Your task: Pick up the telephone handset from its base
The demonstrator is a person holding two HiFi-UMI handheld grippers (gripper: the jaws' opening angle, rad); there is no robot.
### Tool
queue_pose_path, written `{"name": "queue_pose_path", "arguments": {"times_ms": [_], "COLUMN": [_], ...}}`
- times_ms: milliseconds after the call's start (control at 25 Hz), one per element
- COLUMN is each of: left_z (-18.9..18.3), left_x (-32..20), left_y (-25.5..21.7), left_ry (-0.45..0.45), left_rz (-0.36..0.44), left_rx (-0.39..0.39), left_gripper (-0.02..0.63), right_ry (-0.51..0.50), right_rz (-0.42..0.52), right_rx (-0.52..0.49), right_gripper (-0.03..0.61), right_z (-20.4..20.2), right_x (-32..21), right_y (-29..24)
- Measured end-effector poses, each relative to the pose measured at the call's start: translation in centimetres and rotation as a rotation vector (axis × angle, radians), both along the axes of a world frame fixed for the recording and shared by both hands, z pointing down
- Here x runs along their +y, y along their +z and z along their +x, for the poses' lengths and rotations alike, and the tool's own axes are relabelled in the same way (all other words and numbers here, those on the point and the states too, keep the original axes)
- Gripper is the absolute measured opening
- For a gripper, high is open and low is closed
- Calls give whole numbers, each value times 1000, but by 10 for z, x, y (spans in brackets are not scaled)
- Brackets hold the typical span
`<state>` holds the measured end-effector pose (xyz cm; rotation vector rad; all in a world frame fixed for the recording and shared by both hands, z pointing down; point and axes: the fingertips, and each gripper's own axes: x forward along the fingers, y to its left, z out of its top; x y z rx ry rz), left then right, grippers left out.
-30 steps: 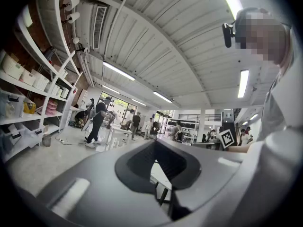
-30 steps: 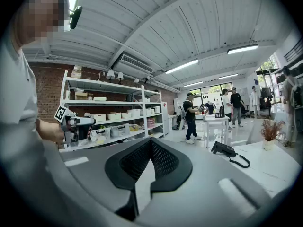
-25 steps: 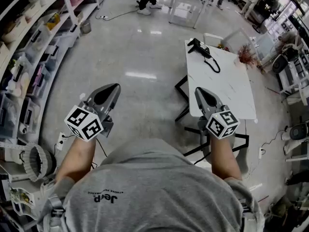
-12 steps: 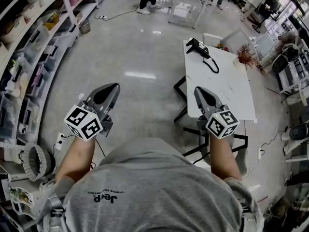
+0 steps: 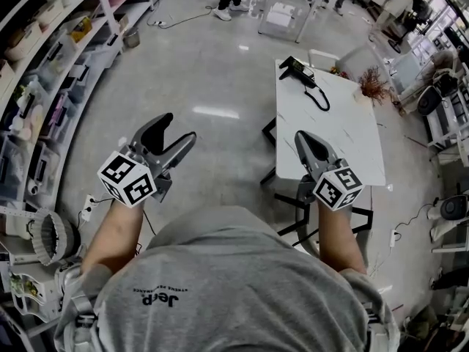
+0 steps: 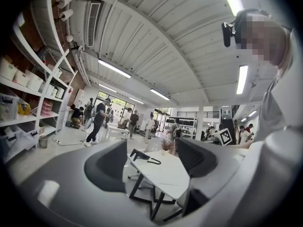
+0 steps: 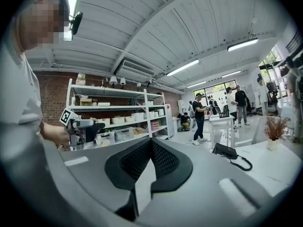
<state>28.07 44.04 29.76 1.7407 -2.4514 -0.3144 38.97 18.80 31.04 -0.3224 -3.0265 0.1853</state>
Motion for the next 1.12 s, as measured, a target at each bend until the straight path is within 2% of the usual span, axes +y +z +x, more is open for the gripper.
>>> {"name": "queue_pose_path", "arguments": {"times_ms": [80, 320, 480, 600, 840, 1120], "left_z": [5, 17, 8, -12, -94, -254], "left_x": [-12, -48, -57, -58, -68, -95], "left_y": [-1, -3, -1, 1, 14, 12], "left_ry": [-12, -39, -46, -52, -5, 99], "left_rz": [3, 9, -6, -12, 13, 31], "left_rx": [-12, -18, -15, -10, 1, -18], "left_gripper": [379, 380, 379, 379, 379, 379], "right_ry": [-8, -37, -37, -40, -10, 98], "right_rz": [0, -6, -14, -18, -1, -3], "right_rx": [-4, -4, -8, -2, 11, -11], "right_gripper": [3, 3, 3, 3, 4, 3], "right_z": [5, 12, -3, -26, -101, -238], "right_x": [-12, -51, -65, -69, -70, -84], "right_y": [0, 3, 5, 9, 19, 15]}}
